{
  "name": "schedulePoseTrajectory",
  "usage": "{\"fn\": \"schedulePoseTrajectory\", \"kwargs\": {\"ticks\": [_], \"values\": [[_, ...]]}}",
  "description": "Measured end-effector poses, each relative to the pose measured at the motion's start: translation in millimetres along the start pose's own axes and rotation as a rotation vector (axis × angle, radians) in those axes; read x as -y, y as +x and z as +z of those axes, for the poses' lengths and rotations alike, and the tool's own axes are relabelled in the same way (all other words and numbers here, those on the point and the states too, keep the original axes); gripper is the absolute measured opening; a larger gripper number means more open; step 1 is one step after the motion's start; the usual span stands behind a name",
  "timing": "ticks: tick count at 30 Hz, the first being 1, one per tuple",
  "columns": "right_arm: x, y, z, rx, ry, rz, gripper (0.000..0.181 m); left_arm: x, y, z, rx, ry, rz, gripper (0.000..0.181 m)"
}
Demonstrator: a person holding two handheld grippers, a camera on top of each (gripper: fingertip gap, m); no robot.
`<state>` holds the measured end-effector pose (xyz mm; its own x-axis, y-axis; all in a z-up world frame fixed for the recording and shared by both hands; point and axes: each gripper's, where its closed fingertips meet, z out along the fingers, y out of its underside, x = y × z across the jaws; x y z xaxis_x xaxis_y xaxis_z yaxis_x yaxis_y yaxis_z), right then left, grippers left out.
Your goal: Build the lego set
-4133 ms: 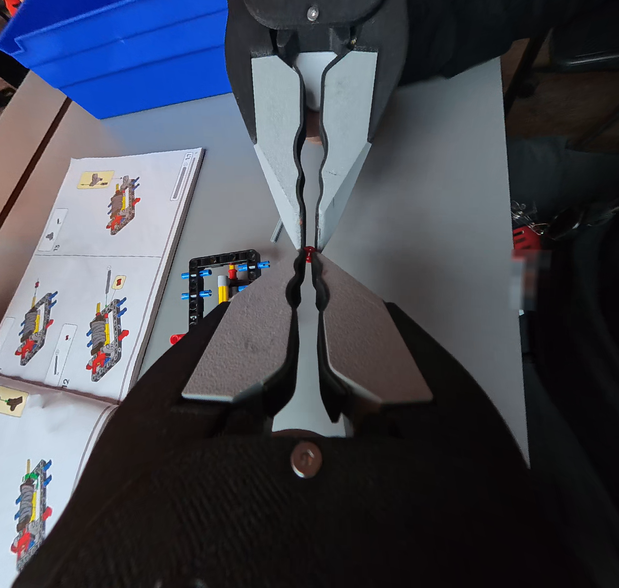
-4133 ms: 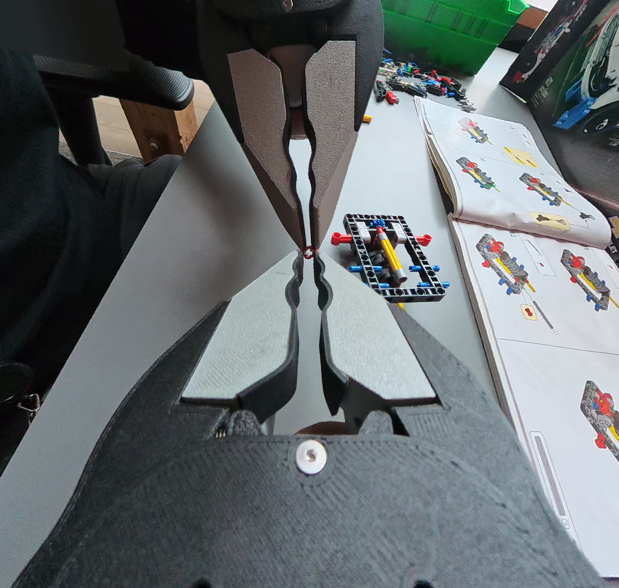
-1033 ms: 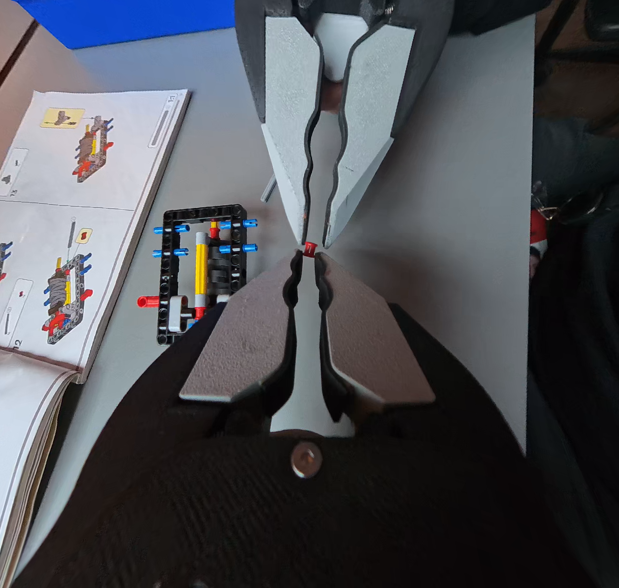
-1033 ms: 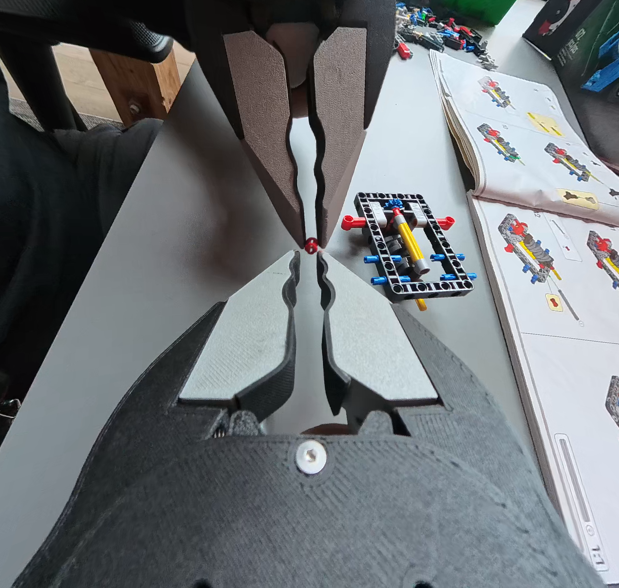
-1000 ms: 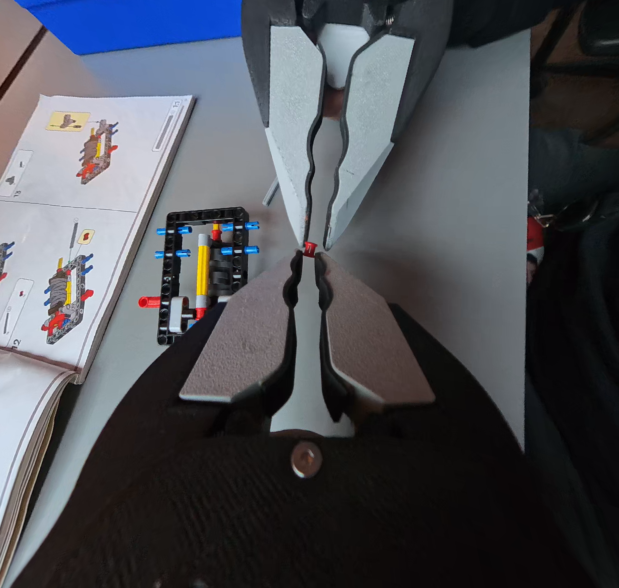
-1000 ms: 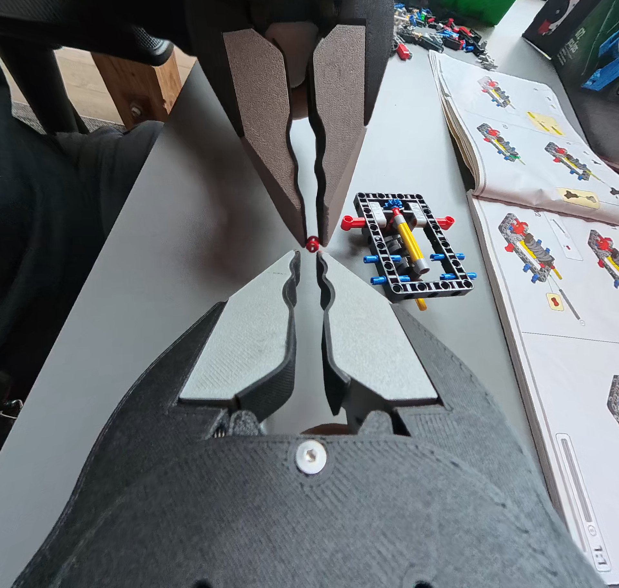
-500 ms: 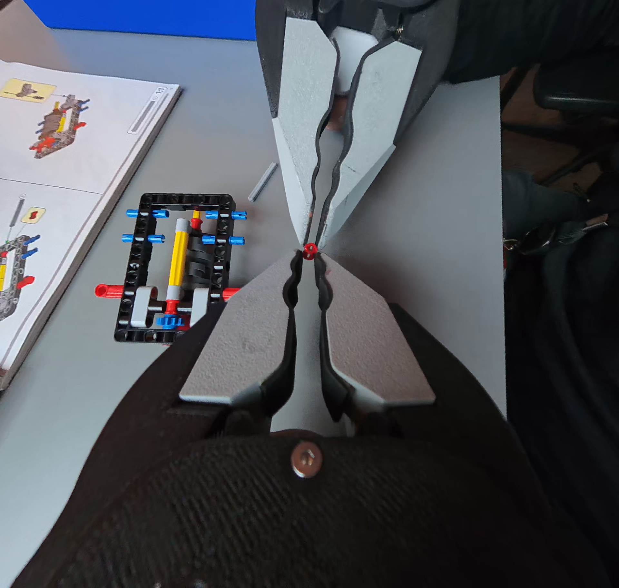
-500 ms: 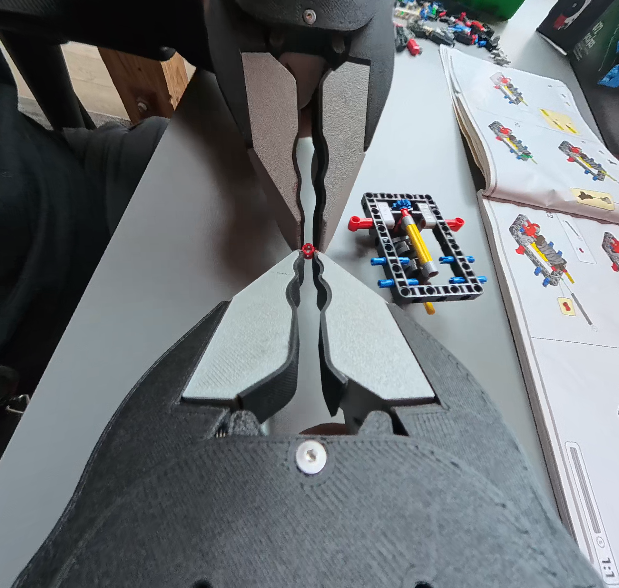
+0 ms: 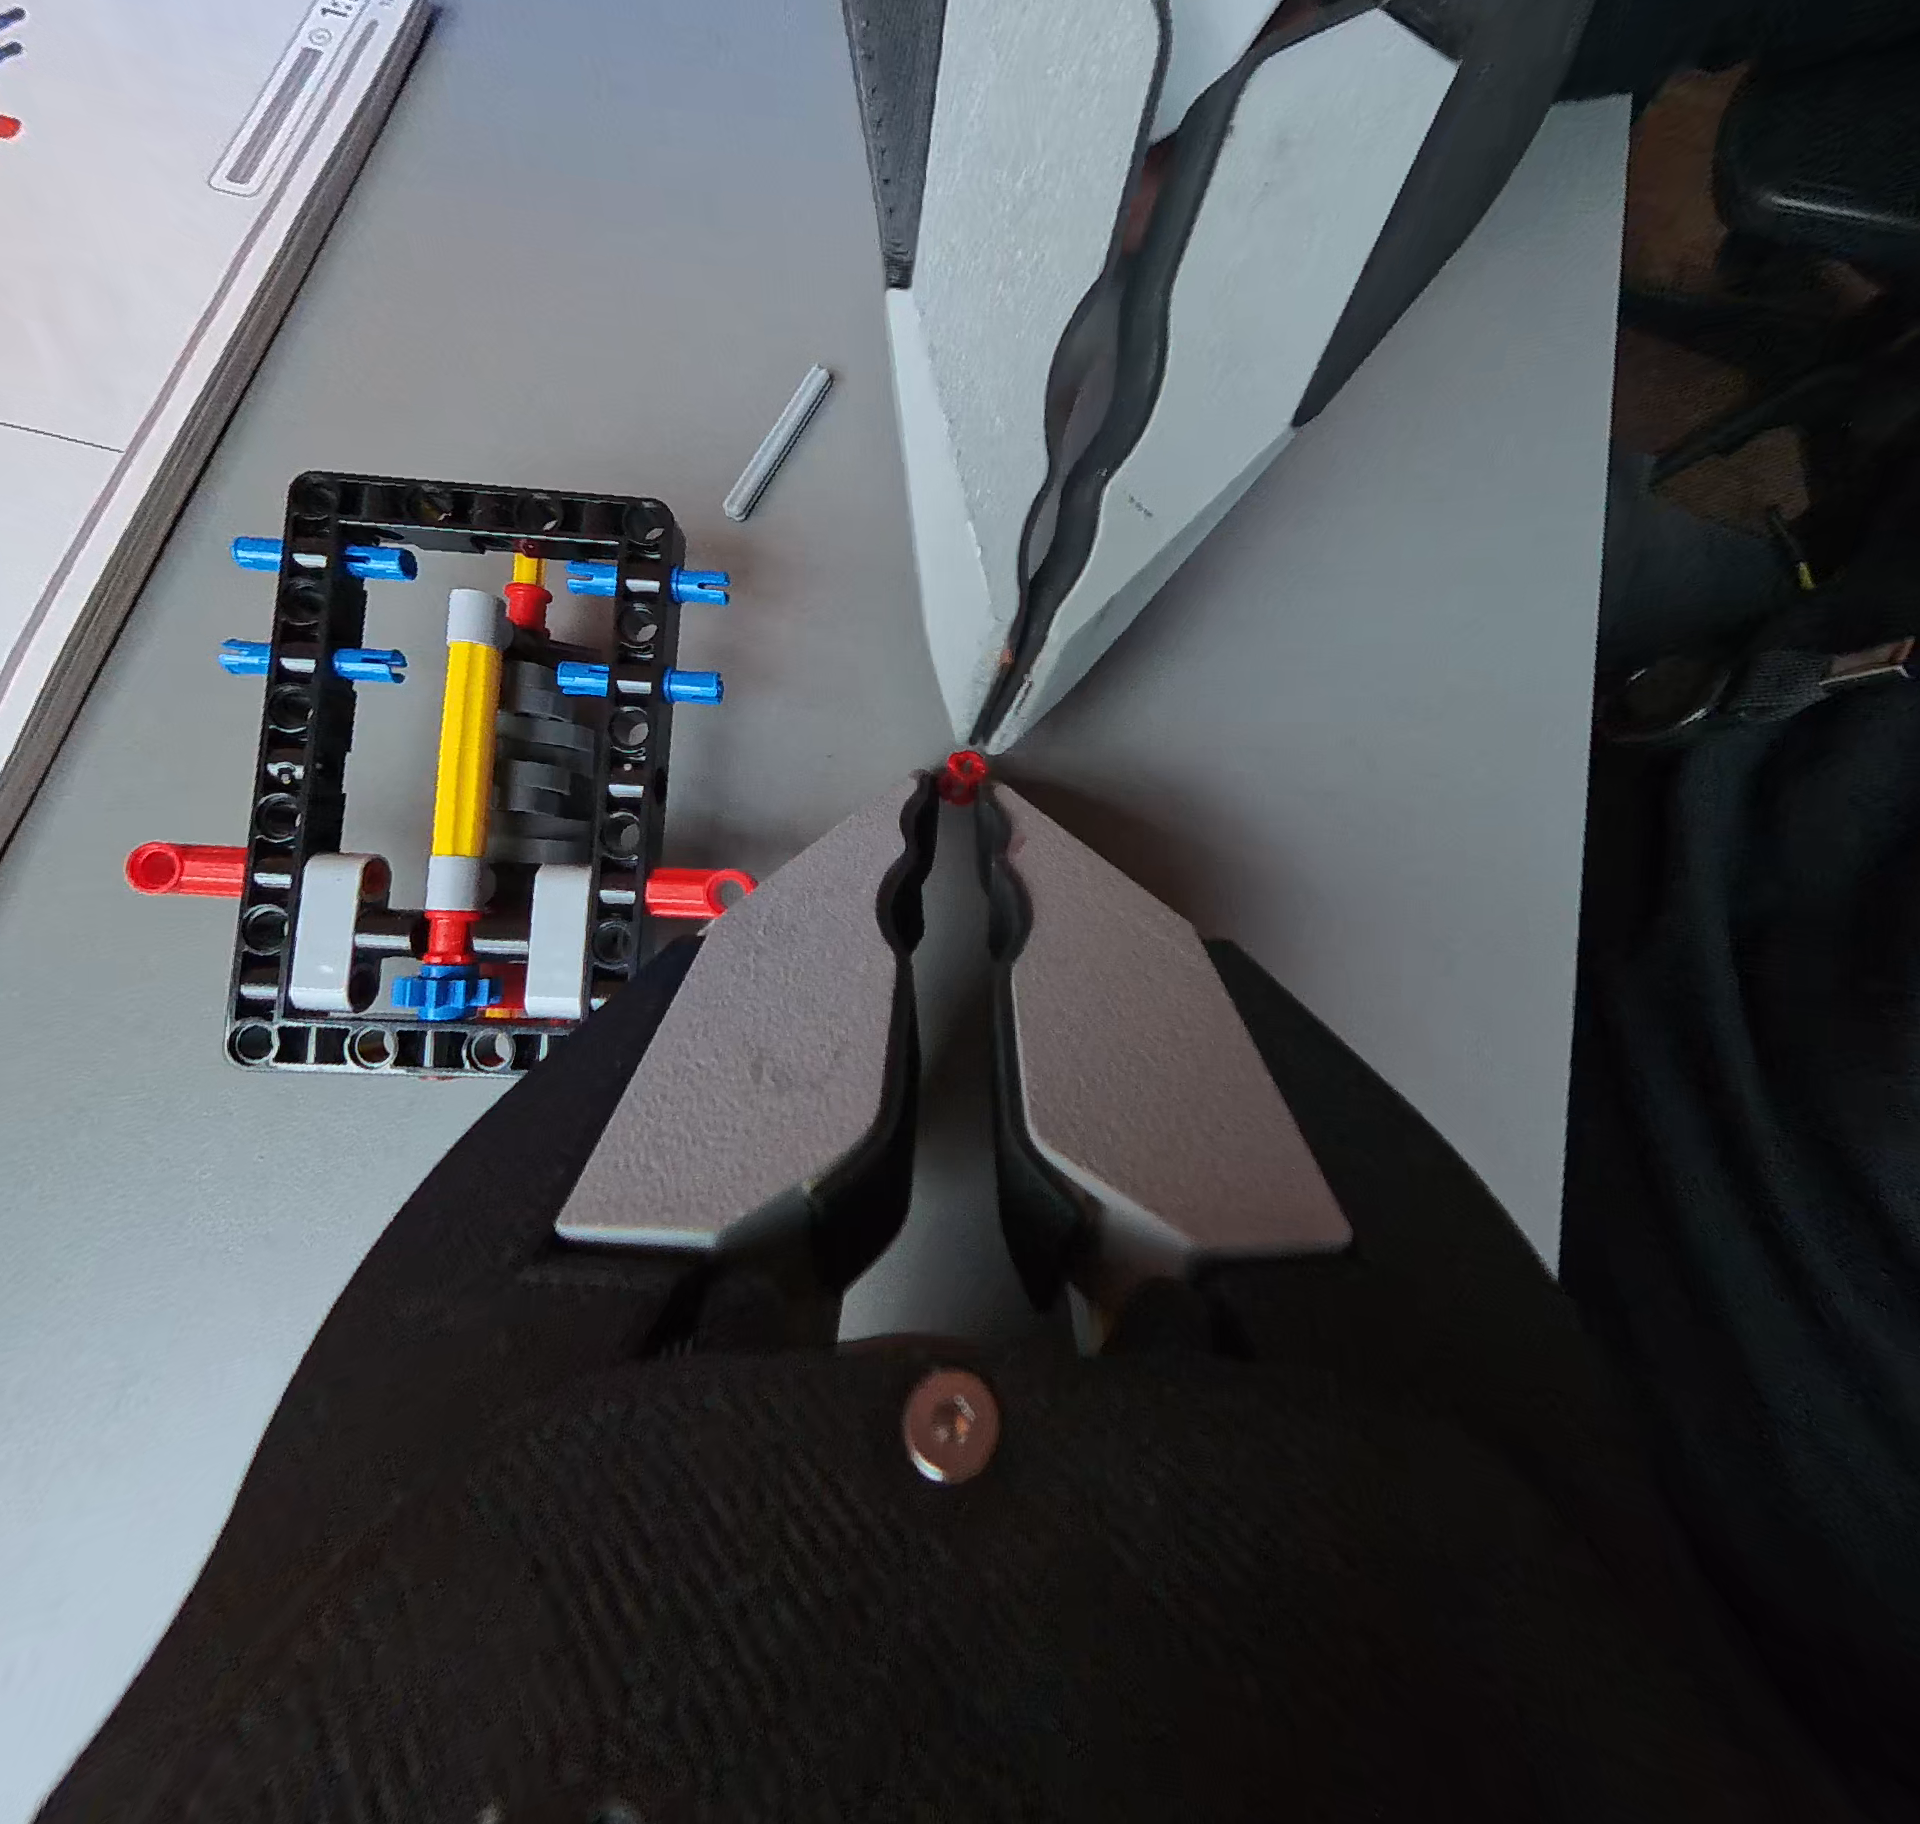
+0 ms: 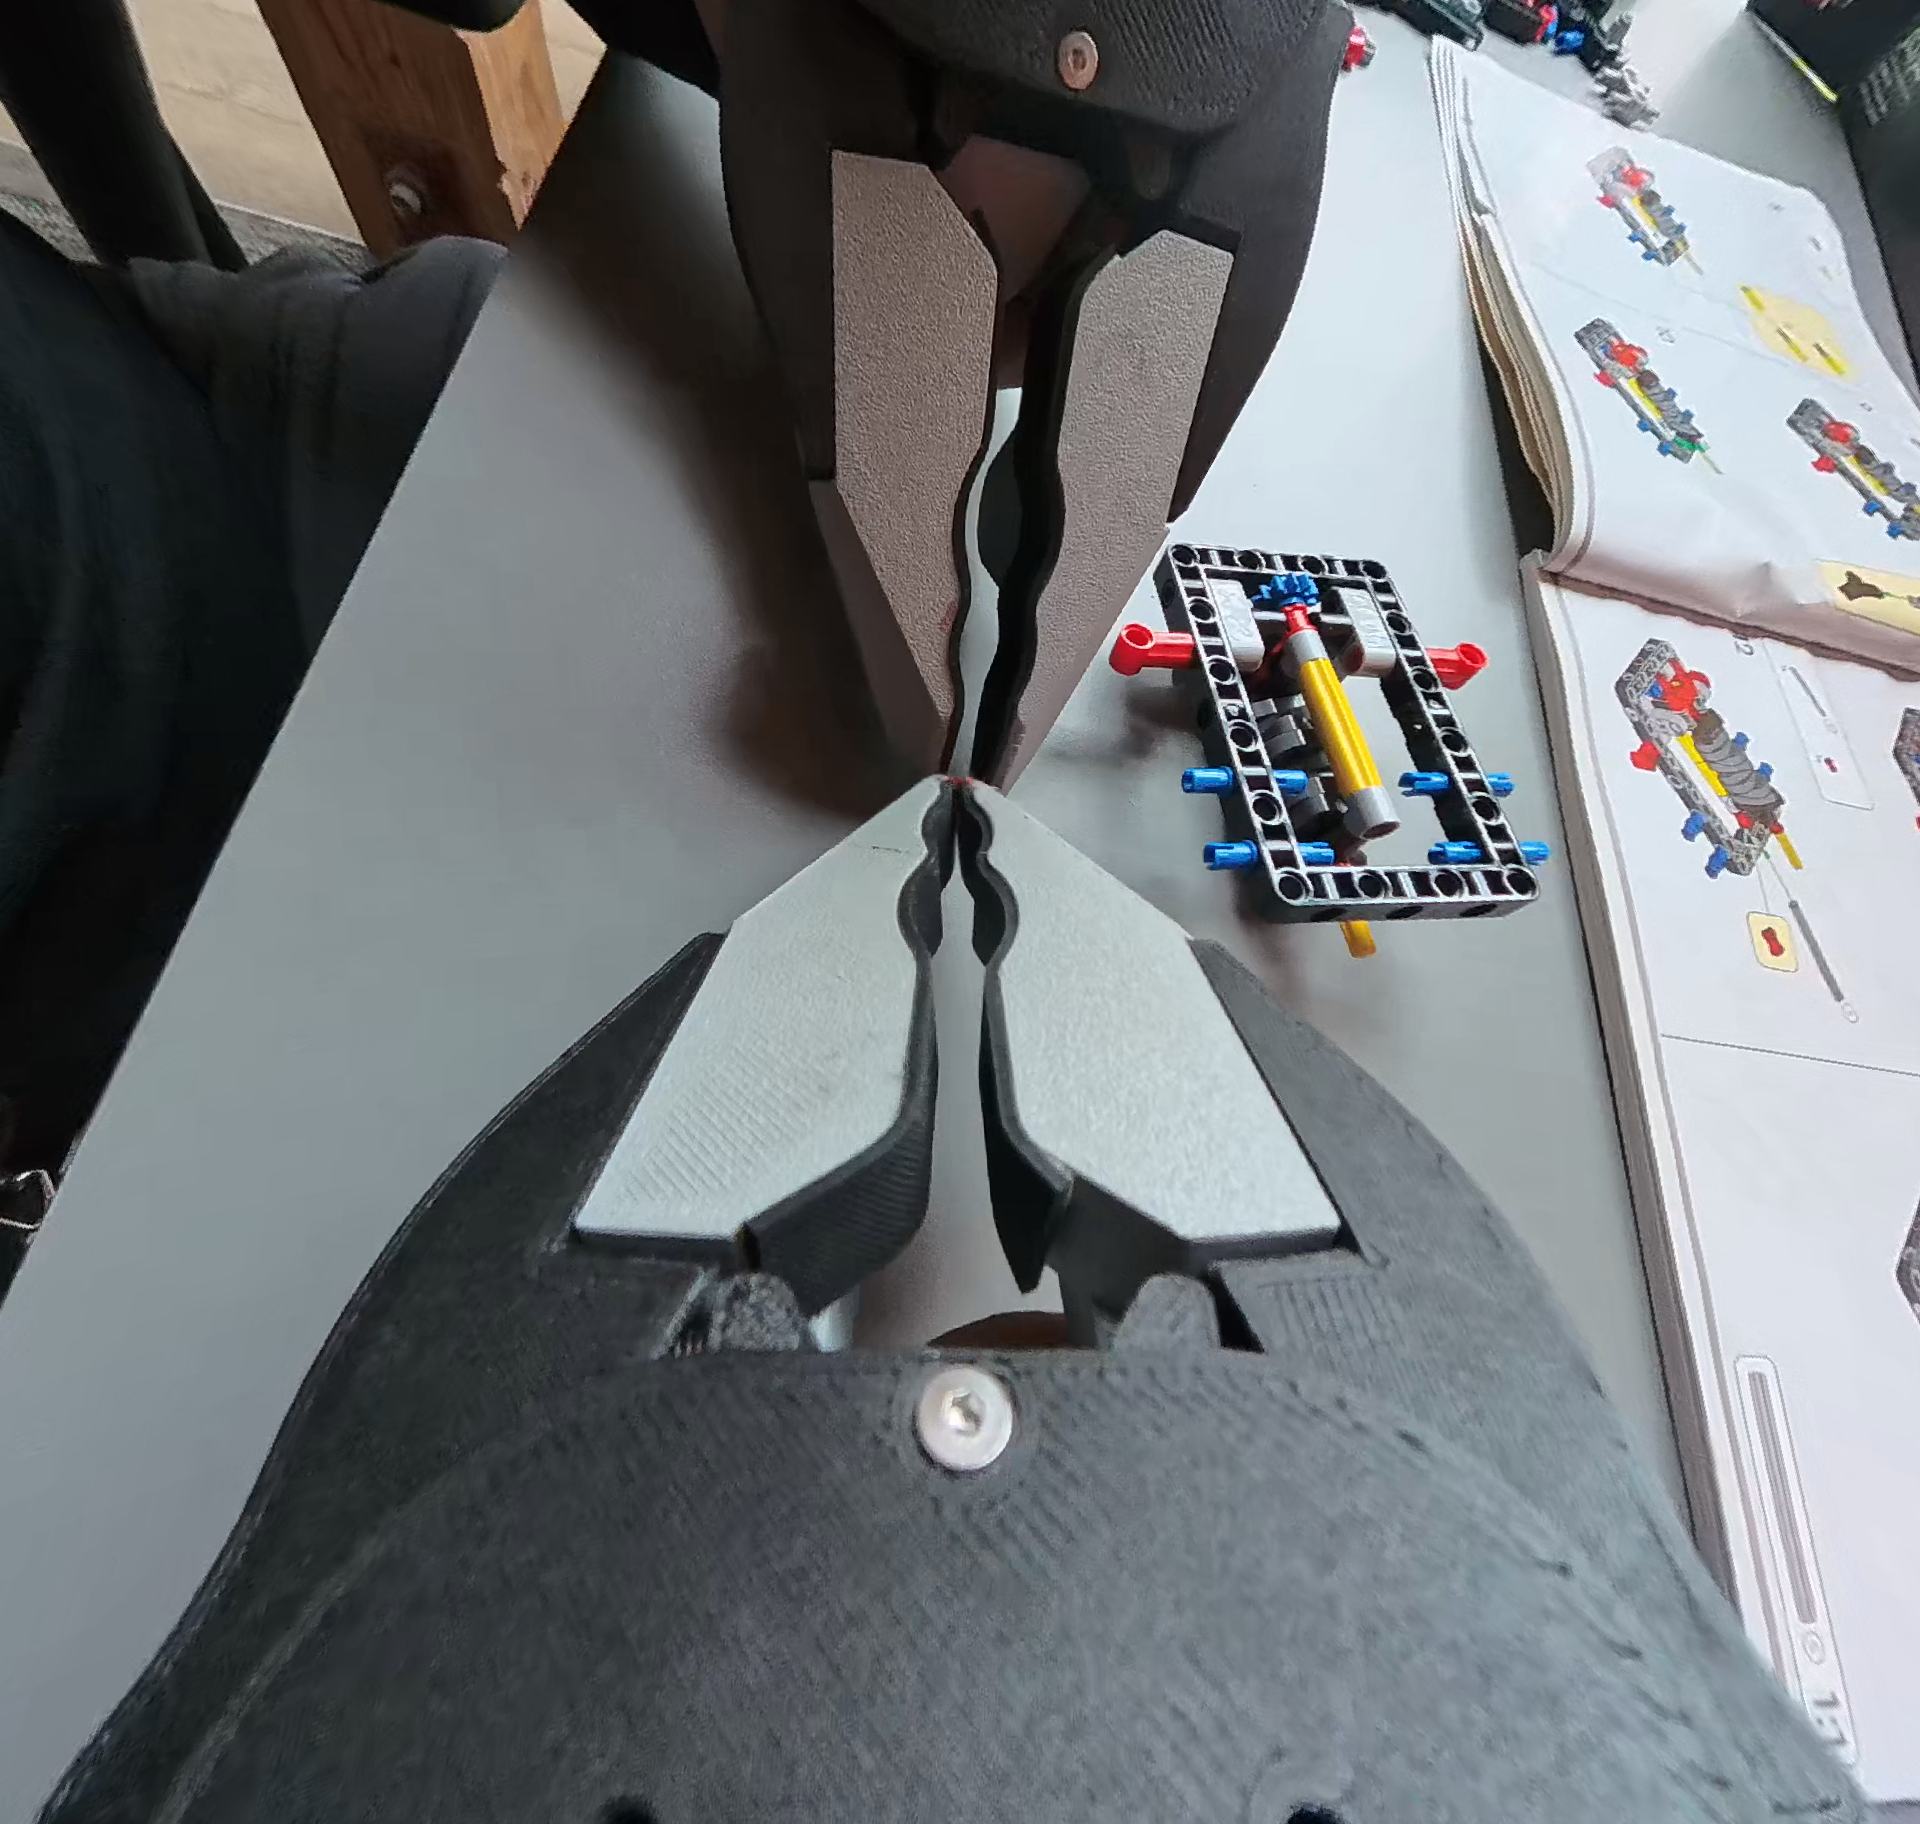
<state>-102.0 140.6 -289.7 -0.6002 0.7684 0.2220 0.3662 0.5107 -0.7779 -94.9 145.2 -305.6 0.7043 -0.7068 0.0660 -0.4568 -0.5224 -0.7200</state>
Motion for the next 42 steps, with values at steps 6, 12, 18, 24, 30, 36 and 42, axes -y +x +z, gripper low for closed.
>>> {"fn": "schedulePoseTrajectory", "kwargs": {"ticks": [6, 12, 18, 24, 30, 36, 42], "values": [[-1.0, 0.7, 4.6, -0.004, -0.022, -0.003, 0.0, -0.1, 0.3, 0.2, -0.006, 0.0, -0.001, 0.005], [-3.8, 0.6, 8.5, -0.007, -0.051, -0.013, 0.0, -0.4, 1.1, -0.4, -0.008, 0.0, 0.002, 0.007], [-4.1, 0.7, 8.1, -0.002, -0.05, -0.007, 0.0, -3.5, 1.1, -3.9, -0.023, 0.001, -0.012, 0.007], [-4.2, 0.5, 8.1, 0.003, -0.049, -0.002, 0.0, -5.0, -0.4, -5.9, -0.019, 0.003, -0.021, 0.007], [-4.2, 0.5, 8.1, 0.003, -0.049, -0.001, 0.0, 1.3, 1.9, -8.1, -0.054, 0.044, -0.071, 0.006], [-4.4, 0.6, 8.1, 0.001, -0.05, 0.0, 0.0, 3.0, 0.6, -5.3, -0.058, 0.042, -0.118, 0.005], [-5.5, 0.0, 6.7, 0.008, -0.05, 0.014, 0.0, 1.2, 1.6, -0.2, -0.039, 0.014, -0.112, 0.006]]}}
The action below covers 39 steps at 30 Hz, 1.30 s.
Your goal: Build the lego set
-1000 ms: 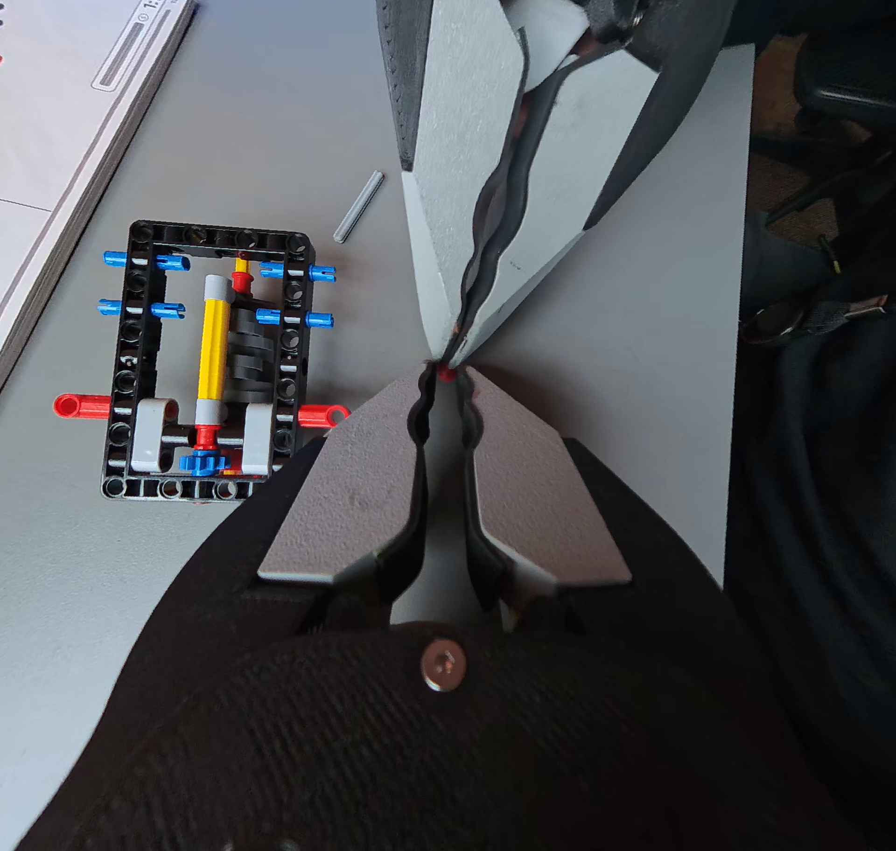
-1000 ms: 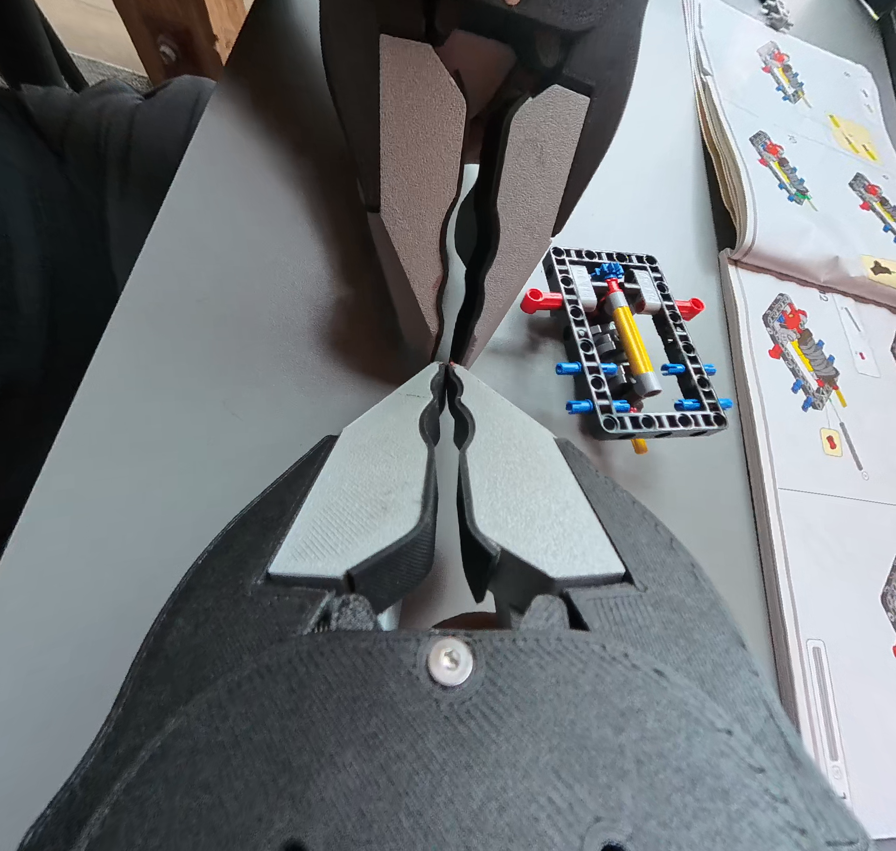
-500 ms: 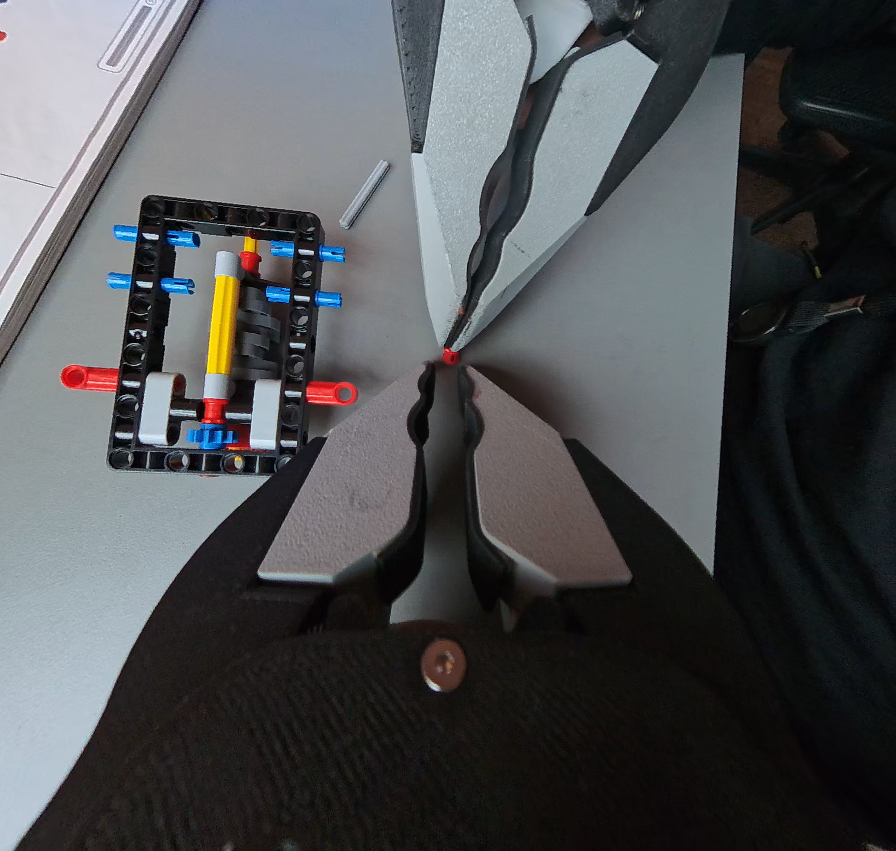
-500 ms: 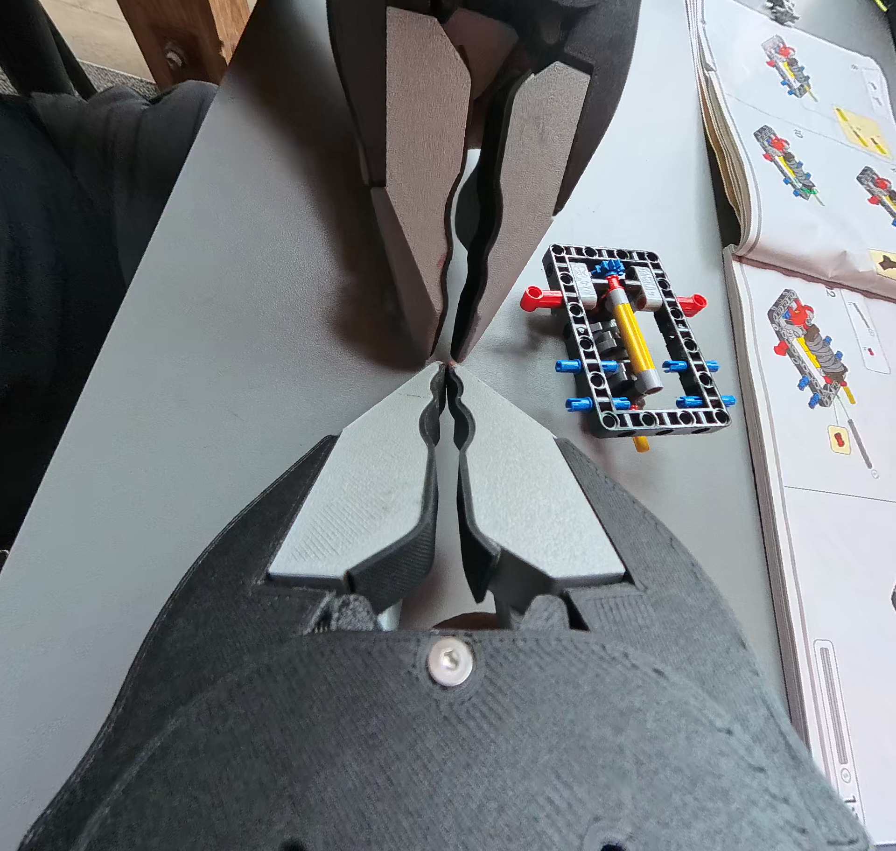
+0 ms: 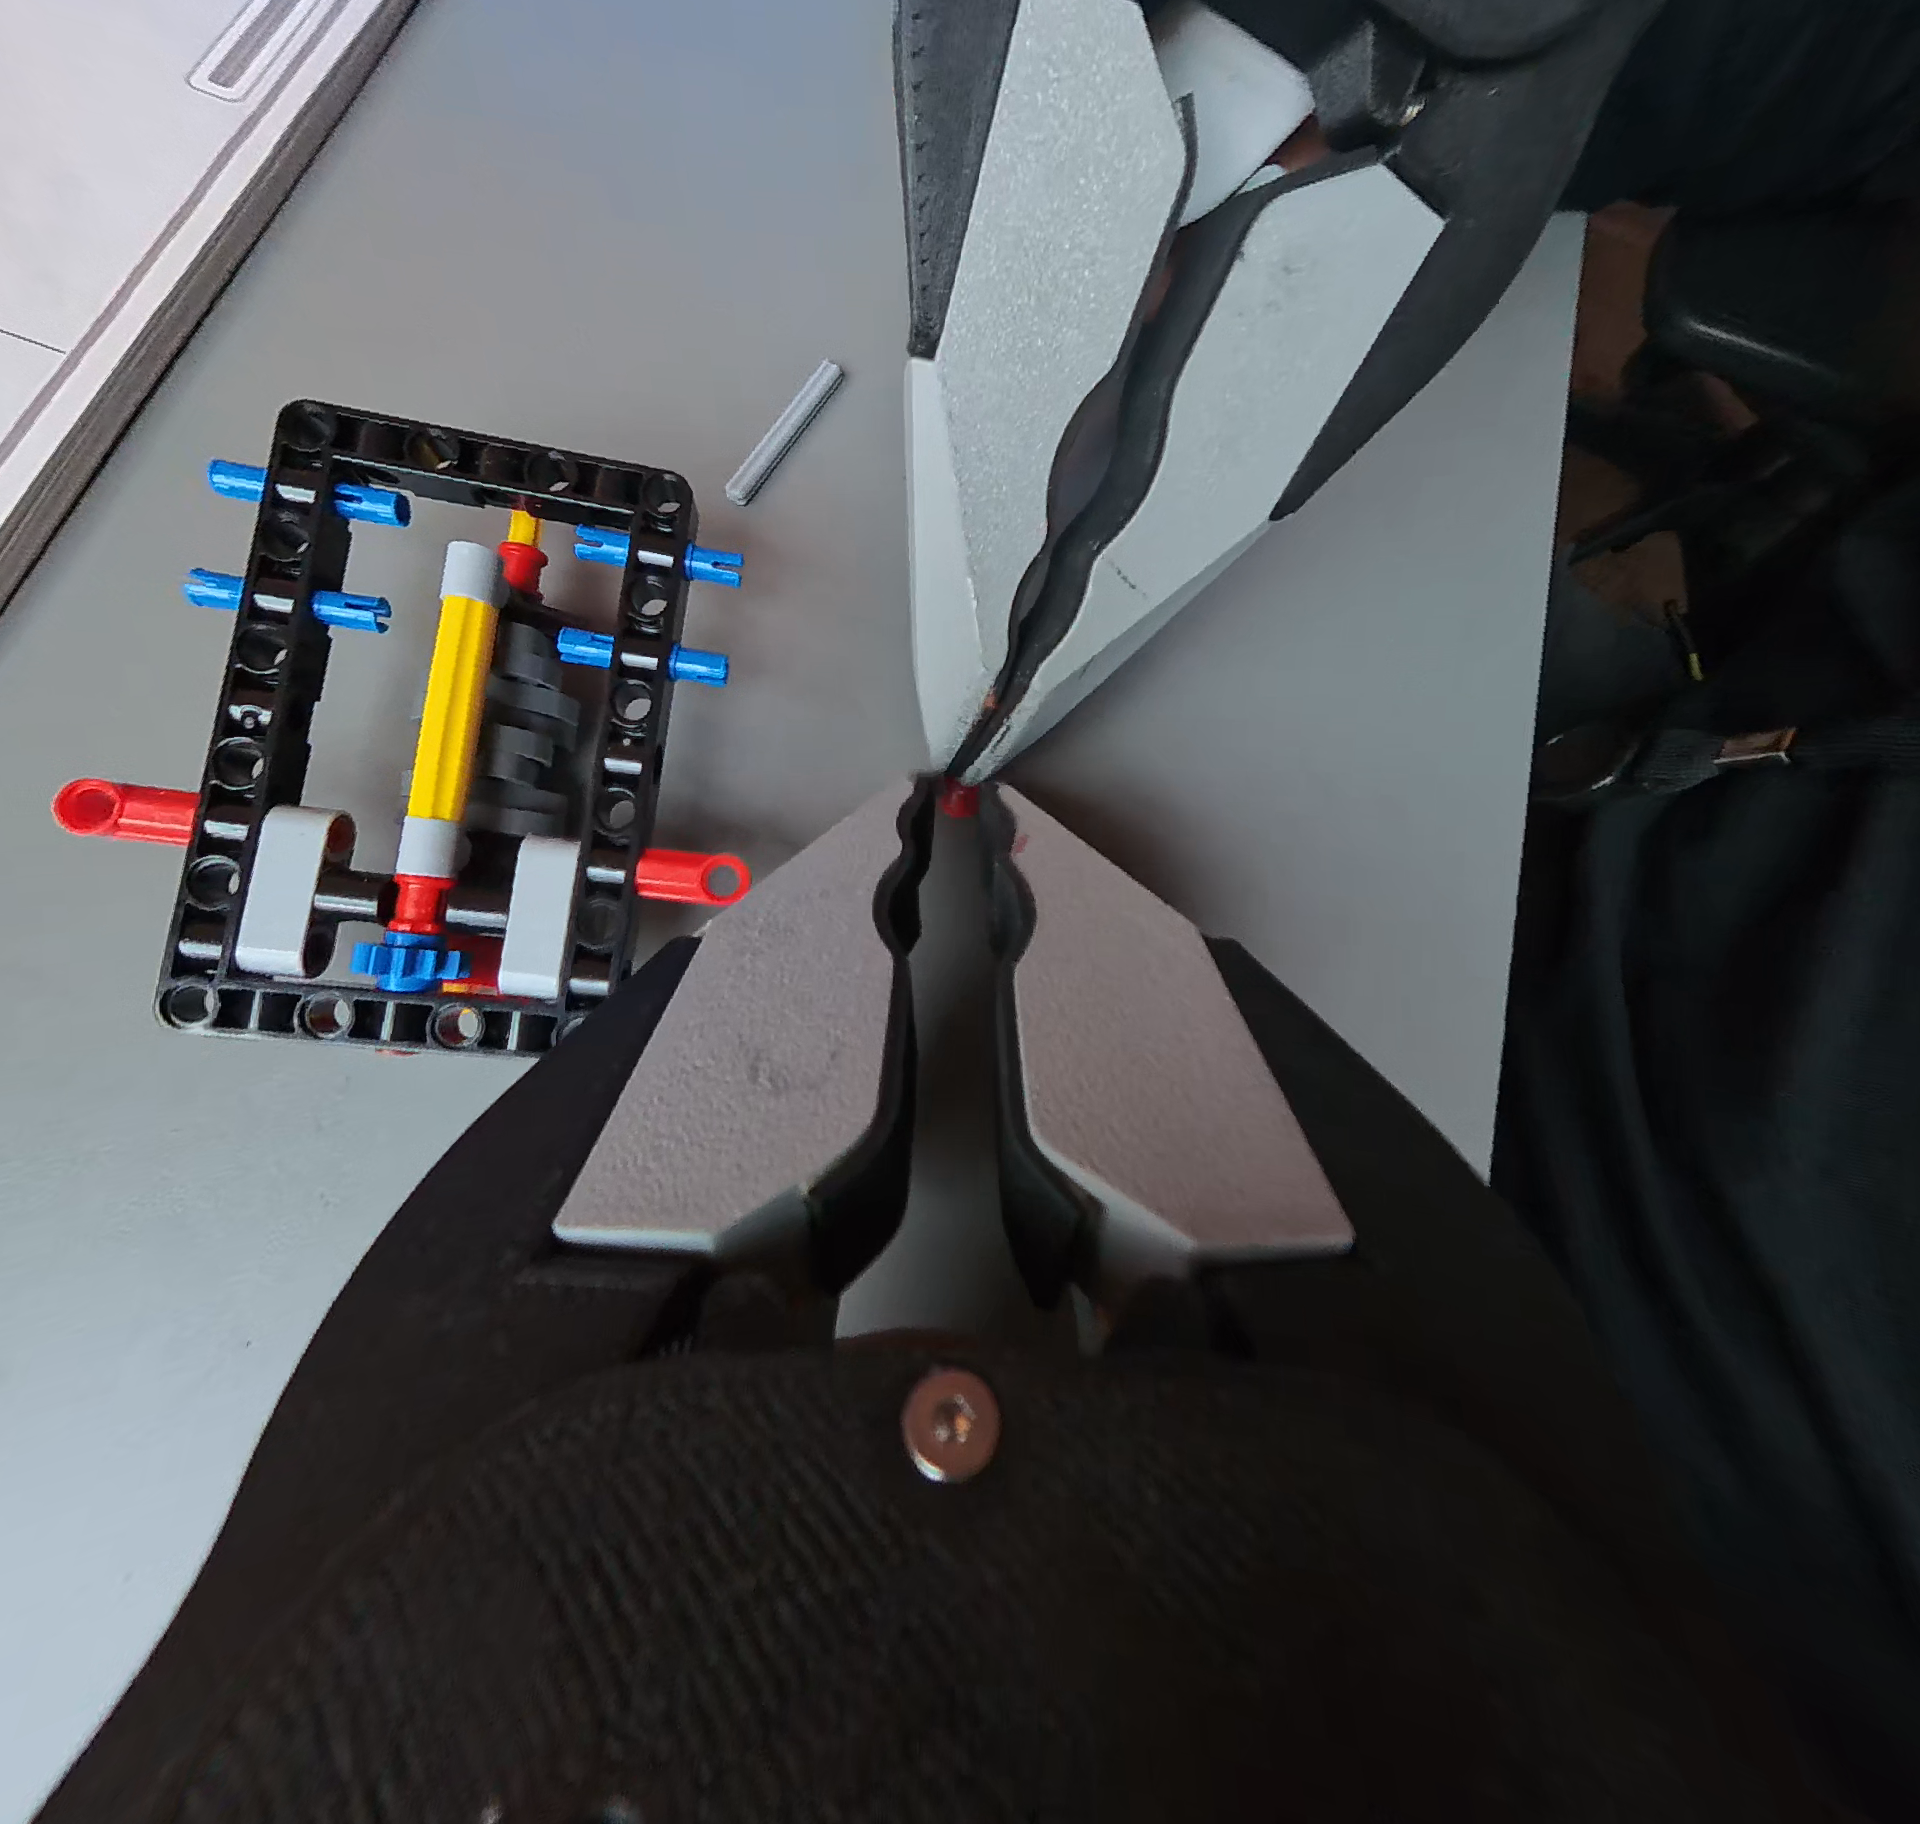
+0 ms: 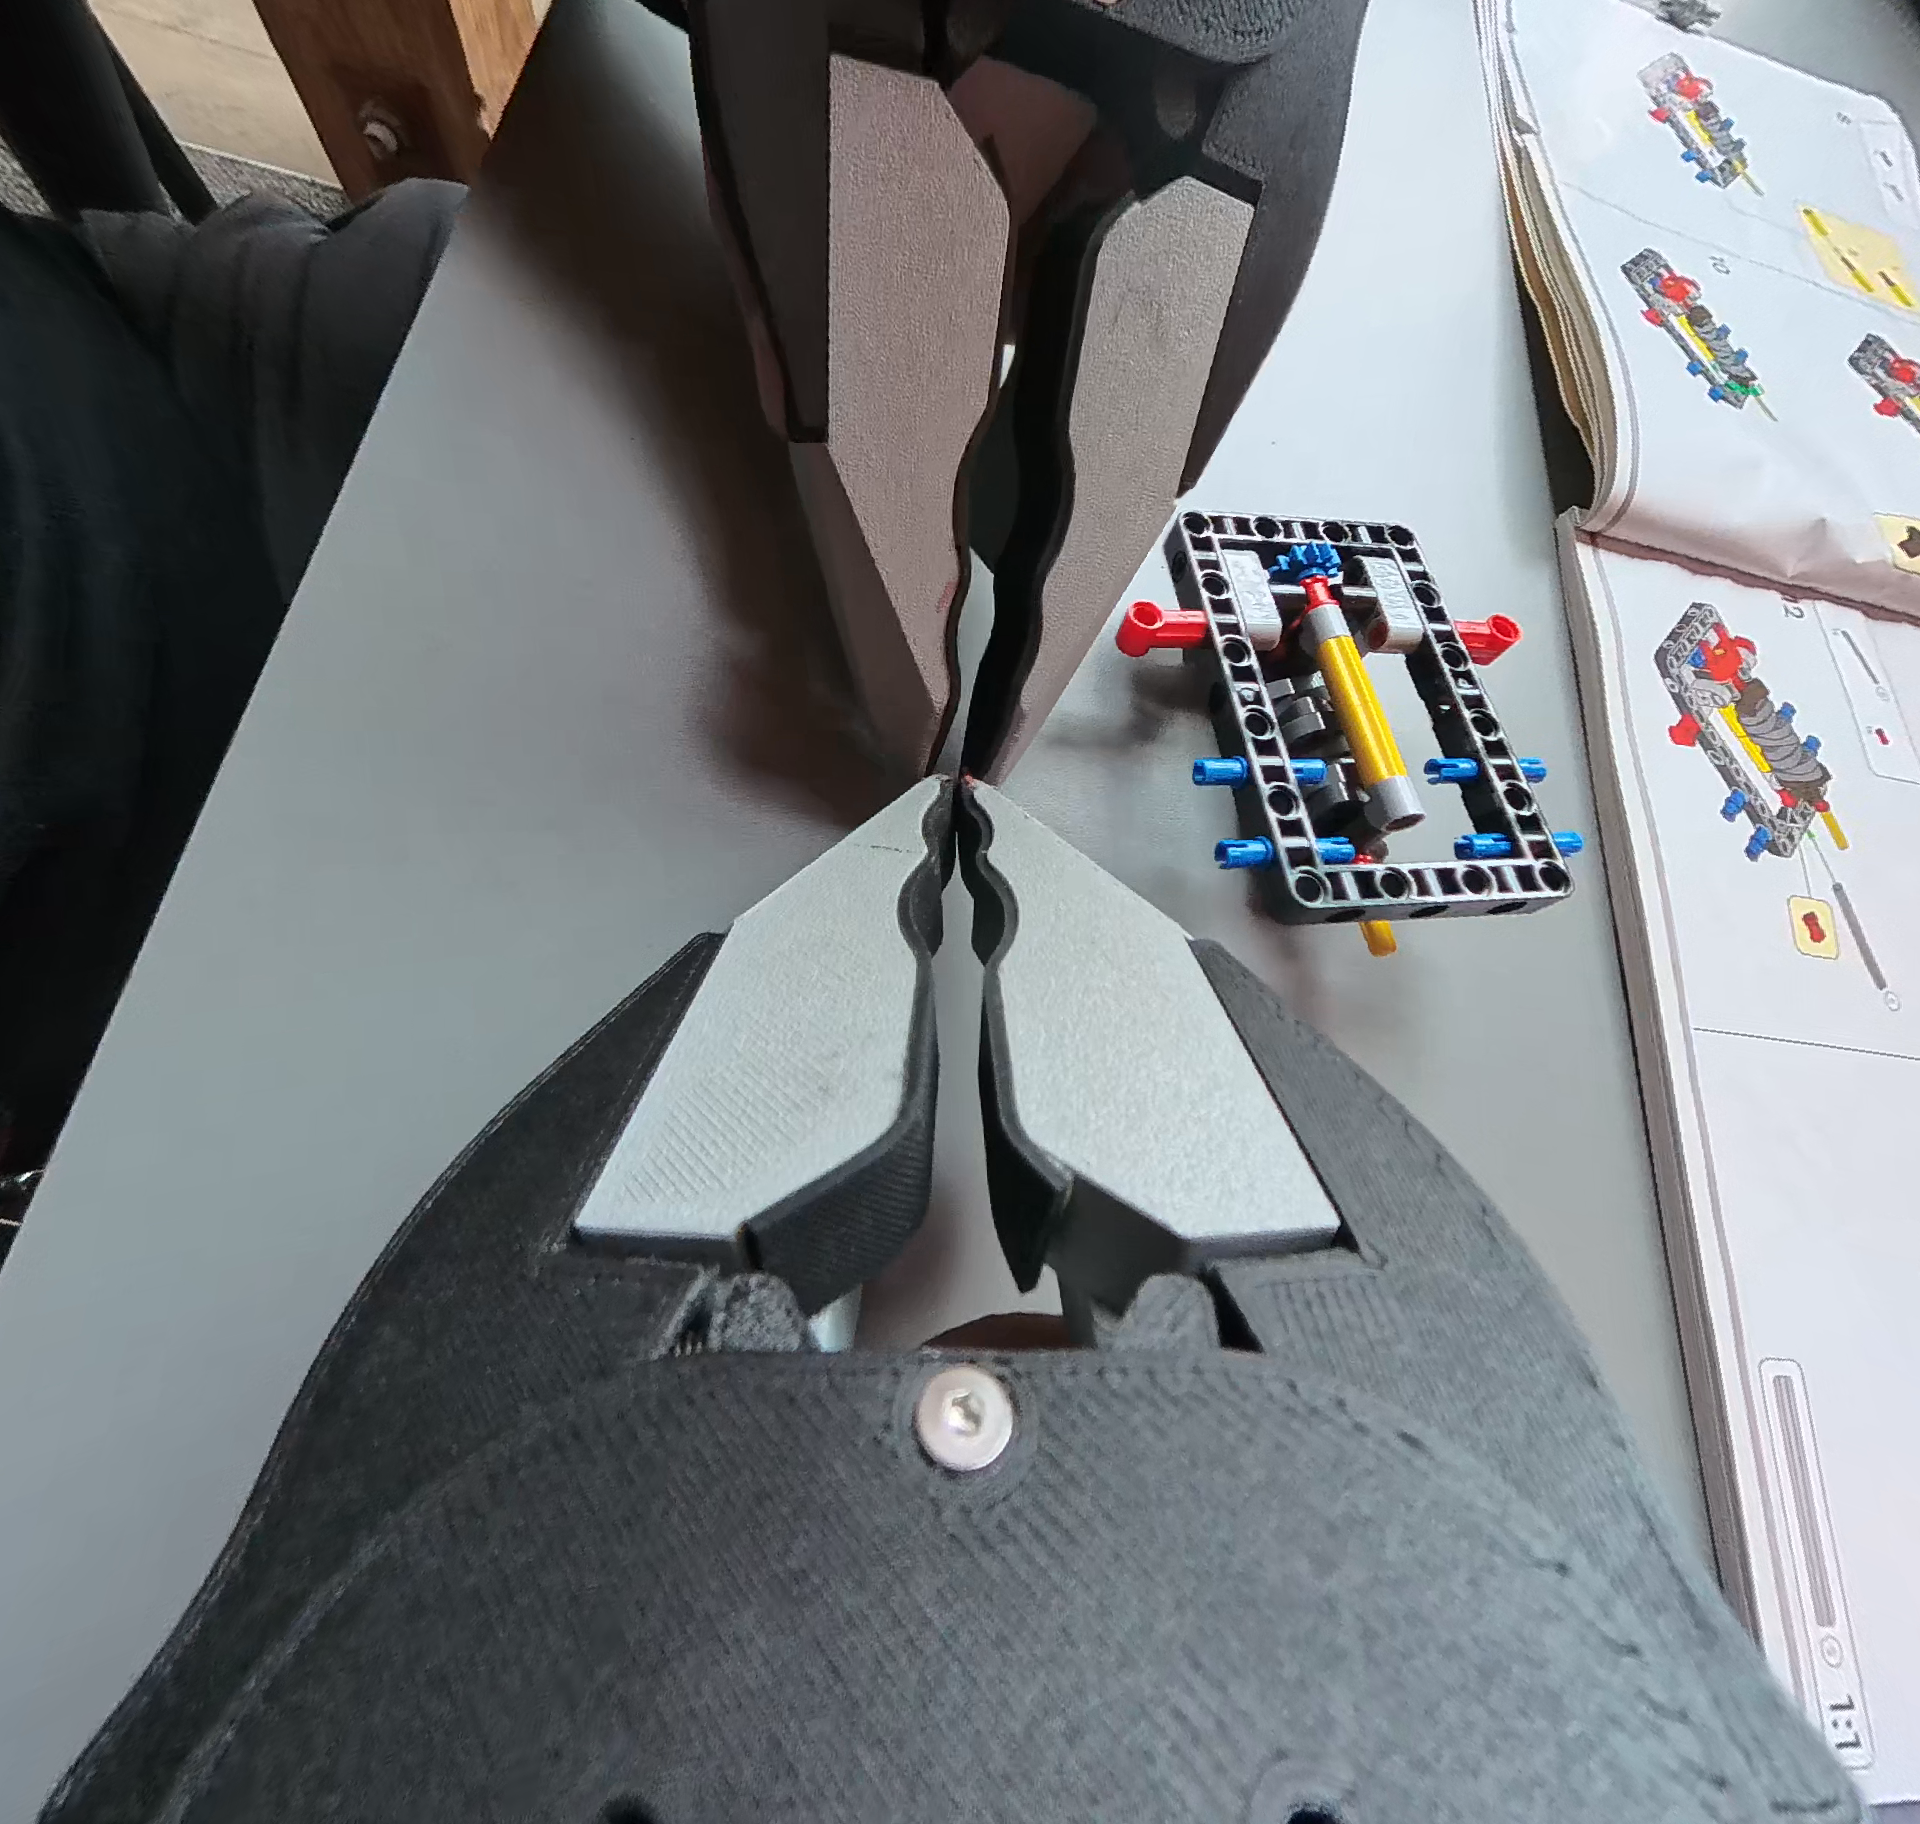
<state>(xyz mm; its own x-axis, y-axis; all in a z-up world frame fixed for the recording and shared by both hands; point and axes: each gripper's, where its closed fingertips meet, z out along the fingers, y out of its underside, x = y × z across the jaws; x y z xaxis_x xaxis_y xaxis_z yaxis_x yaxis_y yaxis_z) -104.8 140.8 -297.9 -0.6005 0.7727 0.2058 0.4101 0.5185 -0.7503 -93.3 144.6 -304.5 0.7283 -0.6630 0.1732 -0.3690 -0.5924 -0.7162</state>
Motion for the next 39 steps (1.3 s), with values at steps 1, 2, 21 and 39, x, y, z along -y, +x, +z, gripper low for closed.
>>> {"fn": "schedulePoseTrajectory", "kwargs": {"ticks": [1, 2, 21, 39], "values": [[0, 0, 0, -0.001, 0.0, -0.004, 0.0, 0, 1, 1, 0.0, -0.001, 0.005, 0.006], [0, 0, 0, -0.004, -0.001, -0.005, 0.0, 1, 1, 1, 0.002, 0.0, 0.007, 0.006], [1, 2, -13, -0.003, 0.055, 0.007, 0.004, 6, 5, -4, -0.014, 0.045, 0.029, 0.004], [12, -17, -8, -0.114, 0.051, -0.315, 0.007, 4, 19, -14, -0.204, 0.058, 0.109, 0.004]]}}
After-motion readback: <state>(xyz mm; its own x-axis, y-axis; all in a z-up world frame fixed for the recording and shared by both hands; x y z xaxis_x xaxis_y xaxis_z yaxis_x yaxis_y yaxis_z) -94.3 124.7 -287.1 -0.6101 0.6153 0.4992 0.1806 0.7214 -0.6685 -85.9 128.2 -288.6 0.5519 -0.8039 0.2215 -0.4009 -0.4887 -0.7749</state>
